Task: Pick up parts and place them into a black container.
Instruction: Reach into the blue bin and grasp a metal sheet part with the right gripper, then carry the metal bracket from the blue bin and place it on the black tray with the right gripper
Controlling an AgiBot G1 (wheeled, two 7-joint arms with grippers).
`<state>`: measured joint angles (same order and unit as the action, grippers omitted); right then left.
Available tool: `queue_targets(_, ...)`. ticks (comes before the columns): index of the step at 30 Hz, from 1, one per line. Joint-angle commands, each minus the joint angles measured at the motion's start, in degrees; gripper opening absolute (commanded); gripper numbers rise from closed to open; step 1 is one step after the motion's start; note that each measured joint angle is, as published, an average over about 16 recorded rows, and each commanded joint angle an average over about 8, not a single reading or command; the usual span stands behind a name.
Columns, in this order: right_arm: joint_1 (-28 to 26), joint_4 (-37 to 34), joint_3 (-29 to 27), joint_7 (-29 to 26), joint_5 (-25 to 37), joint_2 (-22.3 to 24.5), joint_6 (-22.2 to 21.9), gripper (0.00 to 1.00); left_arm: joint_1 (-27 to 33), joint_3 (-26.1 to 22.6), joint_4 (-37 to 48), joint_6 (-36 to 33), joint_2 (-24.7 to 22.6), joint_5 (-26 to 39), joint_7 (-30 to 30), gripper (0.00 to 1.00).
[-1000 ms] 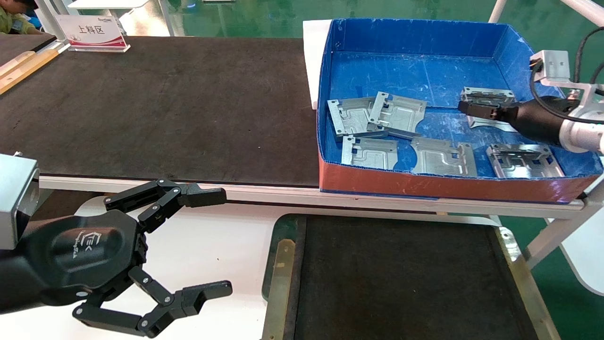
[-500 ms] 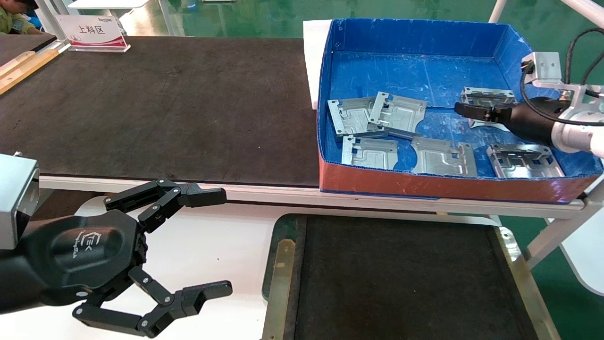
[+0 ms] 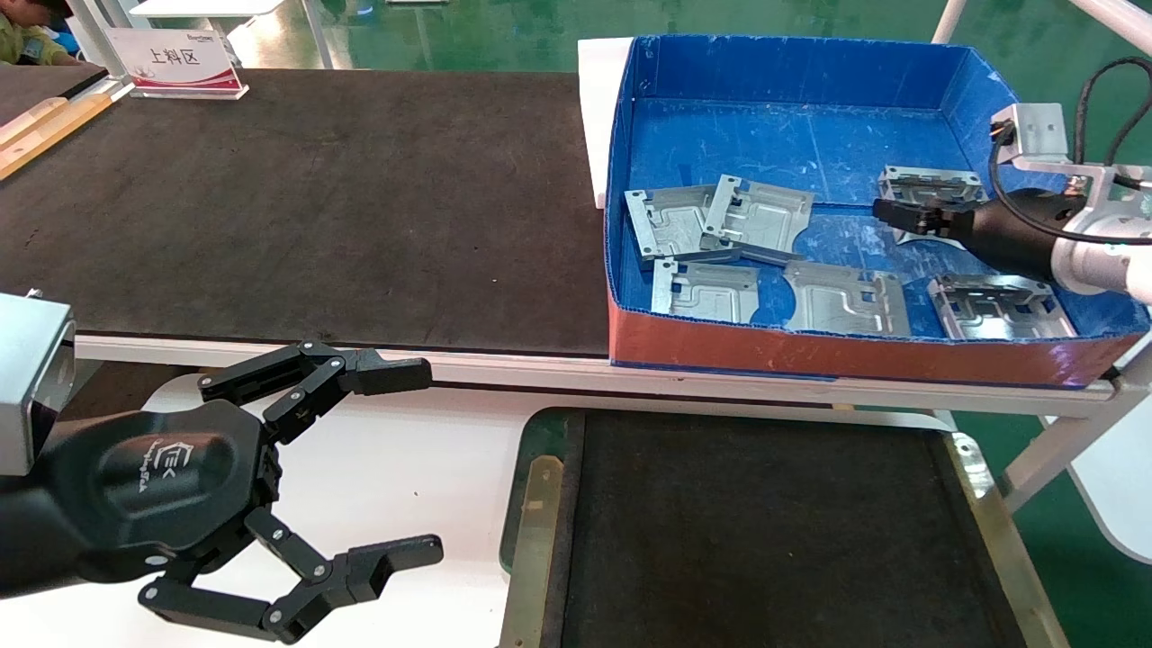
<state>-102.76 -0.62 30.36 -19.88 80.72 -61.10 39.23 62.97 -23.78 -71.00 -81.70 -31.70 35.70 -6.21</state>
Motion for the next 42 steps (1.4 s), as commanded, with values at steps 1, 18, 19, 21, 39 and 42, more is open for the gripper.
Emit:
queue_targets(1, 0.1, 0.1, 0.0, 0.0, 0.0, 0.0, 0.1, 0.0, 0.0, 0.0, 0.0, 0.0, 0.0, 0.0, 0.0, 1.0)
queue_targets(18, 0.3, 0.5, 0.5, 0.3, 0.7, -0.2, 0.5, 0.0, 0.0, 0.0, 0.0, 0.0, 0.0, 0.0, 0.0, 1.0)
queue_targets(19, 0.3, 0.6, 0.5, 0.3, 0.7, -0.2, 0.5, 0.0, 0.0, 0.0, 0.0, 0.0, 0.0, 0.0, 0.0, 1.0)
queue_targets(21, 0.3, 0.6, 0.6, 0.4, 0.8, -0.2, 0.5, 0.0, 0.0, 0.0, 0.0, 0.0, 0.0, 0.0, 0.0, 1.0)
queue_targets(39, -1.3, 4.0, 0.6, 5.6, 0.8, 2.5, 6.6, 0.0, 0.0, 0.0, 0.0, 0.0, 0.0, 0.0, 0.0, 1.0)
queue_targets(42, -2.0, 5.0, 0.4, 7.5, 0.4, 3.8, 10.2, 0.0, 0.0, 0.0, 0.0, 0.0, 0.0, 0.0, 0.0, 1.0)
